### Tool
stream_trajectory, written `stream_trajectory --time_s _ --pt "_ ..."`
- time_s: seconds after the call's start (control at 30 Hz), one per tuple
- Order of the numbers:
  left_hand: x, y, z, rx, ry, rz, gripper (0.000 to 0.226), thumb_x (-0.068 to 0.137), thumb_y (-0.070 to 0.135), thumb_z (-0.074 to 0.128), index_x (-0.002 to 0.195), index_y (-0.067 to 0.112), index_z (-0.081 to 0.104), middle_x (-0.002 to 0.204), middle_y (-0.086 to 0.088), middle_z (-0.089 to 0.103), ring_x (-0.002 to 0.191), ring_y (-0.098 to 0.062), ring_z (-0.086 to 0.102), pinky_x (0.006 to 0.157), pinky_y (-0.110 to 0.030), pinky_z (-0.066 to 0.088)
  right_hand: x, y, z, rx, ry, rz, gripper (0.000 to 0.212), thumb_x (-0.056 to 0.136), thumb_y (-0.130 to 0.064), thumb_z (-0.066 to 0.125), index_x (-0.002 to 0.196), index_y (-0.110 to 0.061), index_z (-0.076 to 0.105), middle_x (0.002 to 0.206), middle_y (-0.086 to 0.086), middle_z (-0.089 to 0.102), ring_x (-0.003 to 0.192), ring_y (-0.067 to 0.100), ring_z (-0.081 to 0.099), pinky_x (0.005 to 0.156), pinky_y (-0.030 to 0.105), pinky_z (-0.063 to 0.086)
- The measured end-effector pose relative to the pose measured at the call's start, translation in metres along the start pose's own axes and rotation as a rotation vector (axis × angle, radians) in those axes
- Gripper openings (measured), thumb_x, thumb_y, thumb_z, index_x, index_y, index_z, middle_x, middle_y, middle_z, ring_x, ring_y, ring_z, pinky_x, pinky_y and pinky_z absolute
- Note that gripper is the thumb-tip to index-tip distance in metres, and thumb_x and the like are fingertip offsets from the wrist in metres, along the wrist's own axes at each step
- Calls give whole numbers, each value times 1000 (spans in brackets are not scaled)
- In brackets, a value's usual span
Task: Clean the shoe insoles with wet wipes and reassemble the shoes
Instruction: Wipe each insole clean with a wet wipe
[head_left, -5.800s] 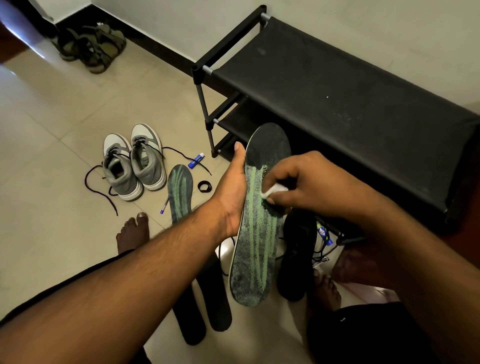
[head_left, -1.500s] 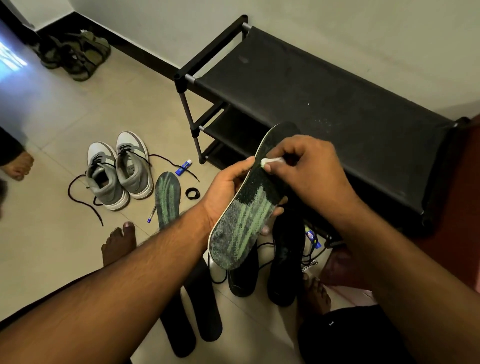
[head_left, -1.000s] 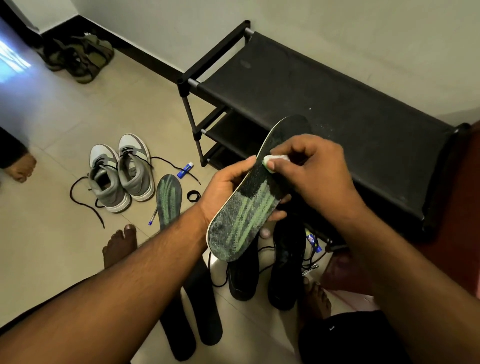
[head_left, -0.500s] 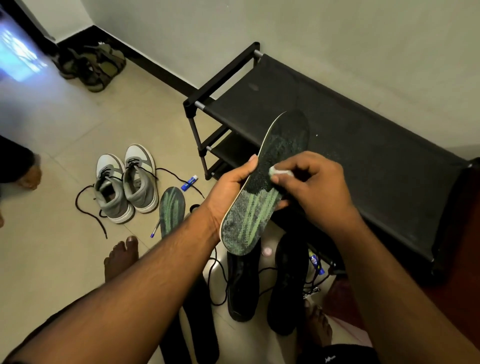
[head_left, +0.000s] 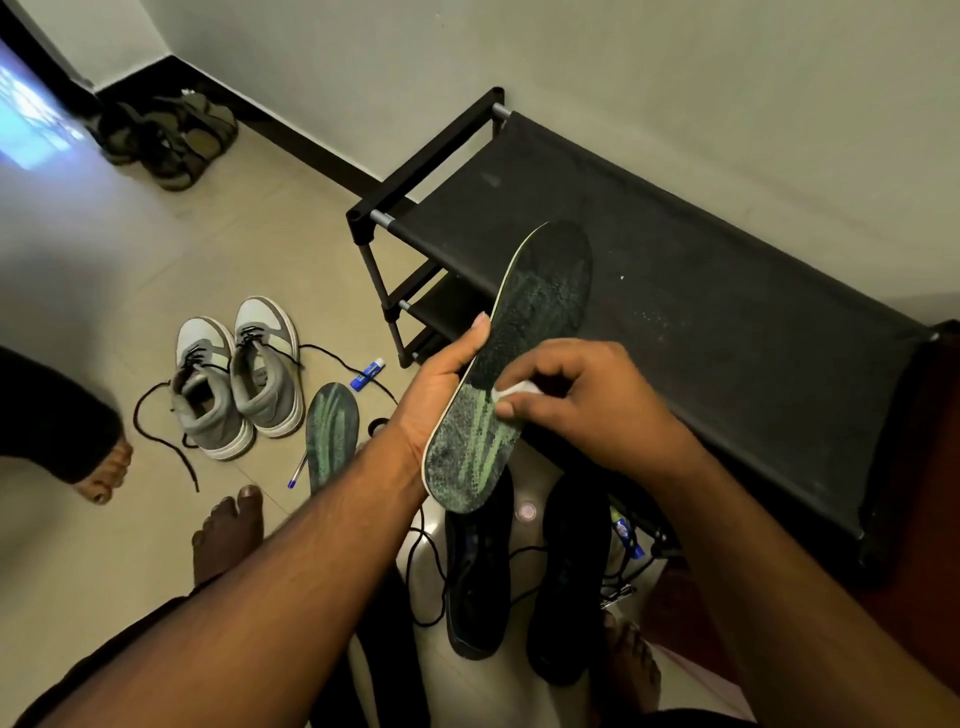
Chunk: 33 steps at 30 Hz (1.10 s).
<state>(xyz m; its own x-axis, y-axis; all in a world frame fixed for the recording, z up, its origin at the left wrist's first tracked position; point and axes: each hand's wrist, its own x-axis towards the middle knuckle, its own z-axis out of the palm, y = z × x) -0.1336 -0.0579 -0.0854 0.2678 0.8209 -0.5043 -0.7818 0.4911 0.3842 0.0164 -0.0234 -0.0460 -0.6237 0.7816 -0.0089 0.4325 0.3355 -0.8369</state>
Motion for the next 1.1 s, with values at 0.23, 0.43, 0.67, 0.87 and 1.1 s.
stream_trajectory --time_s 0.23,0.43,0.67,0.87,1.1 --pt "3 -2 -2 21 -42 34 40 89 33 53 109 3 71 107 -15 70 96 -27 66 91 -48 51 4 14 -4 -84 324 32 6 80 -12 75 84 -16 75 82 -9 66 74 6 65 69 32 54" --pt "3 2 0 -41 -52 65 40 87 32 53 102 2 75 100 -14 74 84 -25 72 80 -40 58 4 6 -9 102 116 99 3 81 -10 76 82 -12 74 79 -2 71 64 10 69 64 28 55" --pt "2 2 7 -42 -63 85 47 88 30 52 126 4 60 104 -14 73 87 -26 71 83 -42 58 8 9 -19 -25 54 101 7 78 -11 78 84 -14 75 82 -5 72 73 4 69 72 27 56" --pt "7 1 9 -26 -72 71 52 88 33 53 134 8 55 111 -14 70 94 -28 69 86 -46 56 9 17 -20 -78 184 84 3 81 -15 76 83 -17 74 83 -7 70 68 6 69 68 28 55" --pt "15 -3 10 -79 -54 111 39 86 29 56 114 4 67 103 -12 73 89 -24 72 83 -35 58 5 10 -25 -49 -89 117 9 76 -15 80 84 -18 76 79 -9 73 77 0 66 72 19 52"
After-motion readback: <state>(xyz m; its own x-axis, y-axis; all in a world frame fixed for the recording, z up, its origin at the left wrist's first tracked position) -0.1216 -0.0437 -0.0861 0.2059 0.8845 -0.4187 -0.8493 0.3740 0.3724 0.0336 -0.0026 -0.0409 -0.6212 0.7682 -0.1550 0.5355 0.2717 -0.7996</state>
